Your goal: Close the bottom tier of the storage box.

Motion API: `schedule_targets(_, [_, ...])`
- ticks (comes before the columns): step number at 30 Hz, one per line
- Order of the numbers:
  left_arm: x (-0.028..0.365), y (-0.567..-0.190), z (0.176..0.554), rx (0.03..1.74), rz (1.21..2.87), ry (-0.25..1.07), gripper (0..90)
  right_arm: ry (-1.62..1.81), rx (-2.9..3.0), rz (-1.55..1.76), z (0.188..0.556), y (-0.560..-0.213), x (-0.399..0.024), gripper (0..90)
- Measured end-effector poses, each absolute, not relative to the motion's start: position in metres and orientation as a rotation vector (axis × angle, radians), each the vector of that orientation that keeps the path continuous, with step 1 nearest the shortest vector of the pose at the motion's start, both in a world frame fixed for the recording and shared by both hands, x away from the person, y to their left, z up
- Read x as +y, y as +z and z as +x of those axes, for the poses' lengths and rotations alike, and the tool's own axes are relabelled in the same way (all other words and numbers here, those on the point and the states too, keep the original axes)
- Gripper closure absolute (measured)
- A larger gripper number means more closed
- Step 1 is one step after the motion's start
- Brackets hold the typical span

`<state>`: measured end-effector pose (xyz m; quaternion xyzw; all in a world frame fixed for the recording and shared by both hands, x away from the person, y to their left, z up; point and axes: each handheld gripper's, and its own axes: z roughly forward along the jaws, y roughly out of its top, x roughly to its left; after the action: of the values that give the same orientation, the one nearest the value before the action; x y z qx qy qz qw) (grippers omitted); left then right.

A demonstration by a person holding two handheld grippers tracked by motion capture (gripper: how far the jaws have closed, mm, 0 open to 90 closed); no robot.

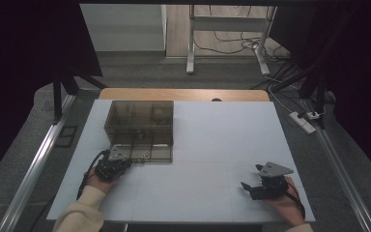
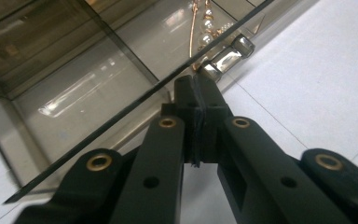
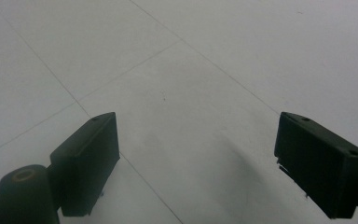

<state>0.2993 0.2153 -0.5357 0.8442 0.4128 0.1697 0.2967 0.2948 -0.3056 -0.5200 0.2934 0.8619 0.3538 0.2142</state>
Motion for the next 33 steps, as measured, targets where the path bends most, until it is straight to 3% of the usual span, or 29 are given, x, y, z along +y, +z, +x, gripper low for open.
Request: schedule_targets(33, [0.21, -0.535, 0.316, 1.103, 2.227, 0.485, 88.2, 0.977, 2.397, 0.812, 0.295, -0.521, -0.305, 13.8])
